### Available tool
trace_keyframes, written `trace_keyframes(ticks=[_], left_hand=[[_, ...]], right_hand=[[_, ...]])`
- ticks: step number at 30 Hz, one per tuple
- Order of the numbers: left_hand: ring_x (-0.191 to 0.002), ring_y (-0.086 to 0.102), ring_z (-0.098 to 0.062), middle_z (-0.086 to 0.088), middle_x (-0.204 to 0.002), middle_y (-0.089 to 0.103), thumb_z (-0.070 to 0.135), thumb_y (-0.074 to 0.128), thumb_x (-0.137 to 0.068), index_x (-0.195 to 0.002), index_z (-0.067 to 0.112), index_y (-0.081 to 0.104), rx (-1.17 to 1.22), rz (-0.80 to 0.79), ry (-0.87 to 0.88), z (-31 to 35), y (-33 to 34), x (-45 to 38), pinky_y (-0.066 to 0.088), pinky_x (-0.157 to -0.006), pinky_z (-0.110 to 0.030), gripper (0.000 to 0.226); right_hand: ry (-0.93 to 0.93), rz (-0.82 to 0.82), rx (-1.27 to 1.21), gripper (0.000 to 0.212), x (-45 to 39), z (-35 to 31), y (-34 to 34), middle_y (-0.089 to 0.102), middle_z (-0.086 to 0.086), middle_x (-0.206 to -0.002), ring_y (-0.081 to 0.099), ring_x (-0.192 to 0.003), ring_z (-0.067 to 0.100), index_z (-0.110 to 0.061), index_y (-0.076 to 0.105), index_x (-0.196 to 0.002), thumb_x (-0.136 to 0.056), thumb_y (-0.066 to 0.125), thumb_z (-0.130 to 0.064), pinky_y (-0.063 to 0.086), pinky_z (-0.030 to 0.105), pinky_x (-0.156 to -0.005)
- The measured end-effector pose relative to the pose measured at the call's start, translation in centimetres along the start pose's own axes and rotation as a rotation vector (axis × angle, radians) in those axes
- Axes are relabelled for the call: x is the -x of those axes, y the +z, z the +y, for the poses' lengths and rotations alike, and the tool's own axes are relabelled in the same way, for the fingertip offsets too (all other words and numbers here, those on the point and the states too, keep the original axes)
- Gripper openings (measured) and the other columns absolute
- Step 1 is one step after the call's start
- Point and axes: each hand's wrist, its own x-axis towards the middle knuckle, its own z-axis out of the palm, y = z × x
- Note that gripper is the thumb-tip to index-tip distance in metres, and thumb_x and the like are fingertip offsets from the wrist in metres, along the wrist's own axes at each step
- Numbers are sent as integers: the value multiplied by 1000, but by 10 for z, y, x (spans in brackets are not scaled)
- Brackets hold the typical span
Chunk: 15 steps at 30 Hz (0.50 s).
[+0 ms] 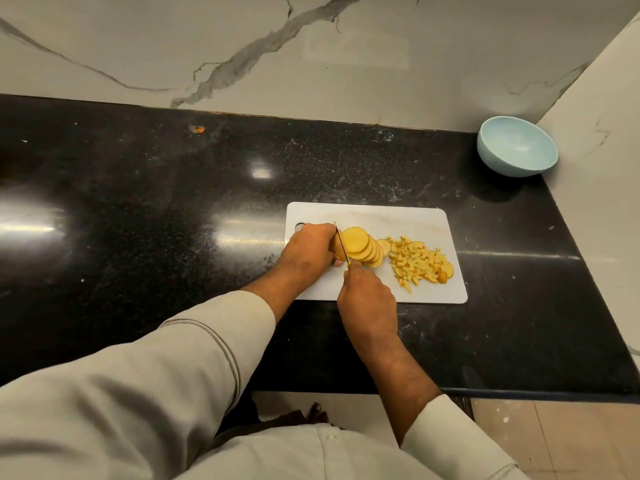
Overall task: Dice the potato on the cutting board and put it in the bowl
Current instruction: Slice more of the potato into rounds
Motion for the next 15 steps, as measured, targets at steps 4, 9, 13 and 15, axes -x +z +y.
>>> trace_keyframes(ticks=[4,9,13,15], left_hand=[[-82,53,-24,-5,-85,57,17,72,-78,-85,14,55,-43,12,25,0,3,-1,39,-66,-28,19],[-89,57,-27,-3,-78,55,17,67,-82,-82,18,51,-146,-11,56,2,4,-3,36,-66,-28,16],[-89,60,-32,-12,-87,63,10,56,-84,-100,11,61,-222,46,110,3,8,-1,38,-65,-29,16],[-88,61,-35,-15,-92,64,9,54,-84,-102,11,61,-258,56,126,5,9,0,39,-66,-31,20]], right_hand=[[5,-2,39,25,-1,-1,1,63,8,-103,63,-83,29,-13,51,-119,-98,38,-14,32,31,-58],[6,-18,43,26,-4,0,1,63,9,-102,63,-82,31,-11,51,-118,-95,39,-11,30,32,-58],[10,-31,19,20,-12,-4,-3,63,10,-96,62,-80,32,-10,53,-108,-93,39,-9,27,32,-56],[19,-61,5,15,-20,-8,-5,62,10,-94,59,-77,31,-11,52,-101,-92,40,-8,28,32,-57]])
